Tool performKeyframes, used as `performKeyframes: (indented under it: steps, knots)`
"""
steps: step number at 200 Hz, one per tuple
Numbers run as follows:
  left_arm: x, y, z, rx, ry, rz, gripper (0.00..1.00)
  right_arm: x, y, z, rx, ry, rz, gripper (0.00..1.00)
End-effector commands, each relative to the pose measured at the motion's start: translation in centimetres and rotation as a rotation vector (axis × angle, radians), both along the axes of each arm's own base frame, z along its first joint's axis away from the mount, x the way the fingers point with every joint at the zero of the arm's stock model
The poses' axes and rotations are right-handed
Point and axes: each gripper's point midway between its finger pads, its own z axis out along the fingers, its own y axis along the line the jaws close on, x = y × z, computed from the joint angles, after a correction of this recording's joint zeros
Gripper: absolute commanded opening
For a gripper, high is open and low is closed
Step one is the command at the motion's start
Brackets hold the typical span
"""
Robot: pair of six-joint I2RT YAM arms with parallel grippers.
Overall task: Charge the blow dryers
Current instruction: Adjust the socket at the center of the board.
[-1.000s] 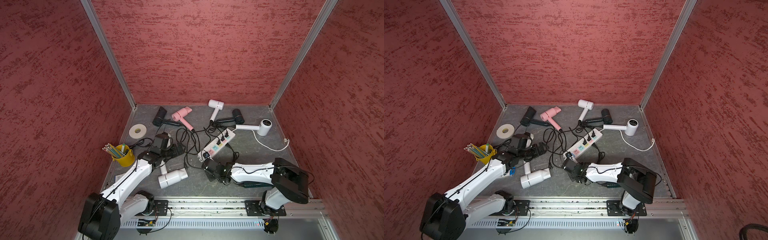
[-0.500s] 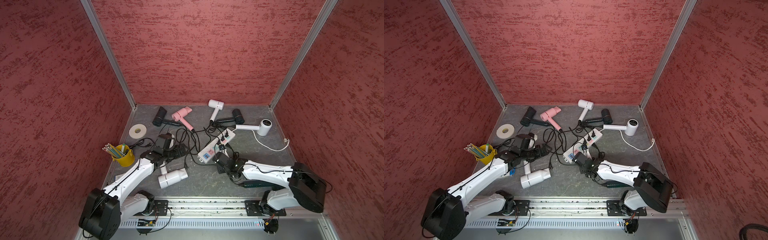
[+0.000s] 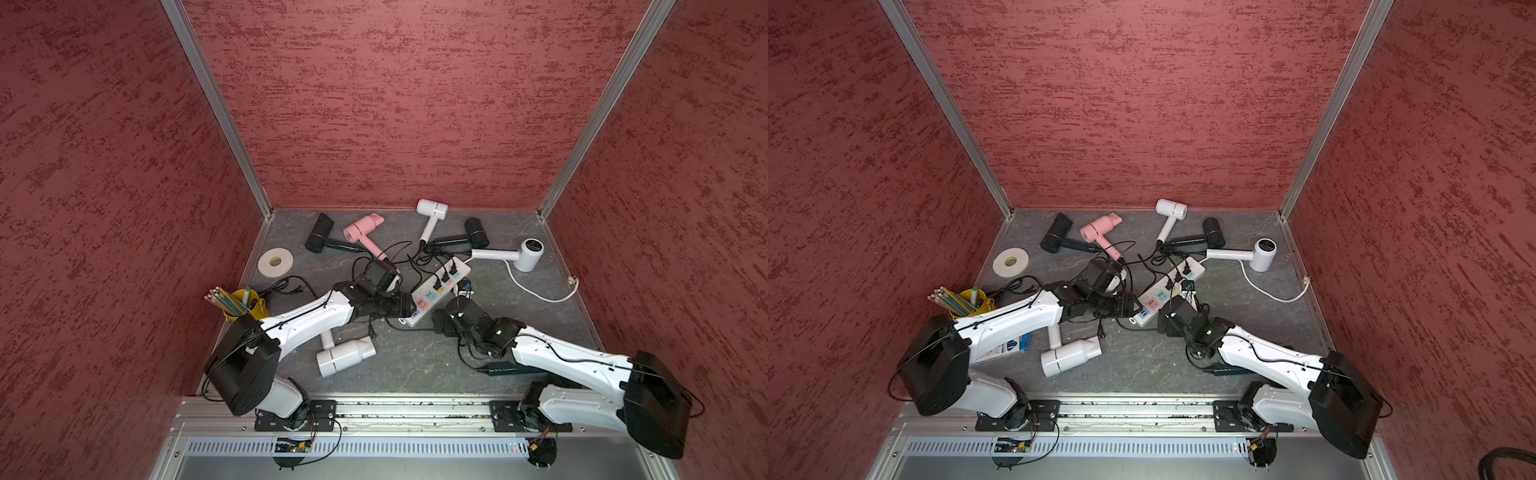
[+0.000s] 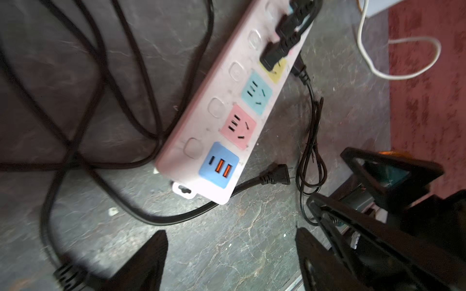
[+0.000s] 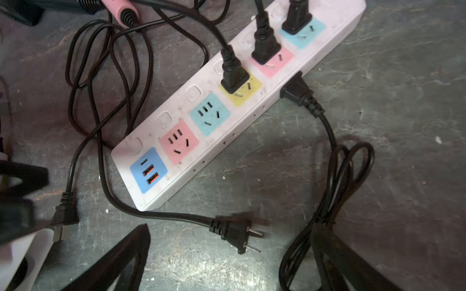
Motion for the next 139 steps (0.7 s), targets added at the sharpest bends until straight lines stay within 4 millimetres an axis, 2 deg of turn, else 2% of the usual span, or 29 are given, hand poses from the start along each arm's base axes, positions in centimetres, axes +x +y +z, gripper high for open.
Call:
performKeyframes:
  steps: [1,33,71,104,139]
  knots:
    - [-1.0,-1.6,-1.3,0.04,0.041,-0.068,0.71,0.2,-1.4,-0.1,0.041,0.021,-0.095,1.0]
    - [-1.3,-3.8,-2.6,0.035,0.08,-0.109,0.64,0.2,-2.7,-0.1,0.065,0.018,-0.147,1.0]
    - [-1.0,-5.1,-4.2,0.025,0.118,-0.12,0.59,0.5,-3.3,-0.2,0.097,0.02,-0.19,1.0]
    - [0.2,-4.8,-5.1,0.037,0.12,-0.093,0.57,0.6,-2.6,0.2,0.135,0.021,-0.171,1.0]
    - [2.1,-3.2,-5.8,0.045,0.114,-0.044,0.55,0.4,-2.2,0.0,0.152,0.038,-0.162,1.0]
